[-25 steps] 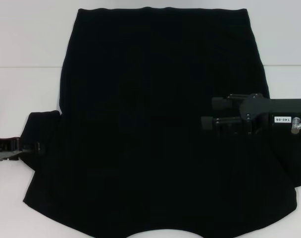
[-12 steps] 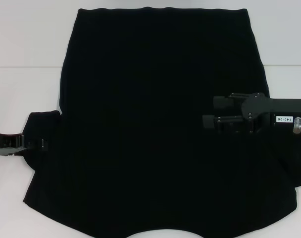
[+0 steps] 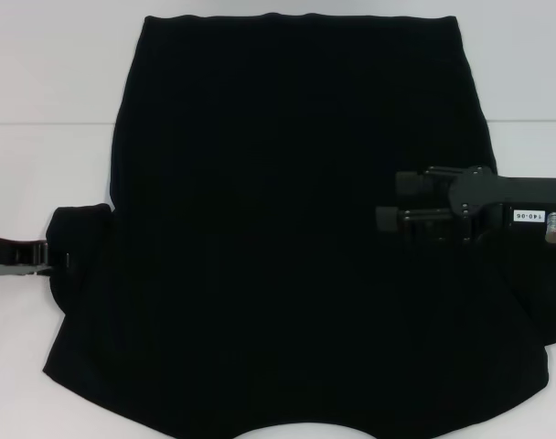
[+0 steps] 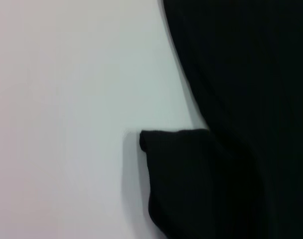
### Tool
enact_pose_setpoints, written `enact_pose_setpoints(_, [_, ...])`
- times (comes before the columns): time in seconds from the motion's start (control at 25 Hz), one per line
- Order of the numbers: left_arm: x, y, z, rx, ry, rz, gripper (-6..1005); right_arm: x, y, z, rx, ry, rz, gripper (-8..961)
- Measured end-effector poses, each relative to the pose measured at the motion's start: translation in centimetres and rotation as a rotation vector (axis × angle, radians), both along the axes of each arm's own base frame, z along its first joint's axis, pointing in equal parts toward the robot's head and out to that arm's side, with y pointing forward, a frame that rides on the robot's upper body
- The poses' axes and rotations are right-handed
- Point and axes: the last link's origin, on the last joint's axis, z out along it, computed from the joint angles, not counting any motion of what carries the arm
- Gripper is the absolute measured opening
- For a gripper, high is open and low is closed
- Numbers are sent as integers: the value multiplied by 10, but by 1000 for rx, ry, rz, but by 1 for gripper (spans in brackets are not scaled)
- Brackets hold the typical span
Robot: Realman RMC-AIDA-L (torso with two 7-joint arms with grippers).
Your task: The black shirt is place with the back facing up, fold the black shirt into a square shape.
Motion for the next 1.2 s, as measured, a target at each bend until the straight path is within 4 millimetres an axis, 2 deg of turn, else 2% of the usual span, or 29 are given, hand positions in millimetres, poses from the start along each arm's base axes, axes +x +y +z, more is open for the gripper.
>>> enact_pose_setpoints(0.32, [1,5,2,24,20,-8,312,0,0,1,9,11,-2,896])
enact_pose_setpoints(0.52, [-1,7,3,38,29,-8,106,0,0,3,17,23,-6,896])
enact_pose_setpoints(0.76, [-3,11,9,75,51,-10,16,1,1,1,22,24,-15,895])
enact_pose_setpoints(1.2, [-9,25,29,199,128,-25,16,2,-1,-1,28,44,-32,893])
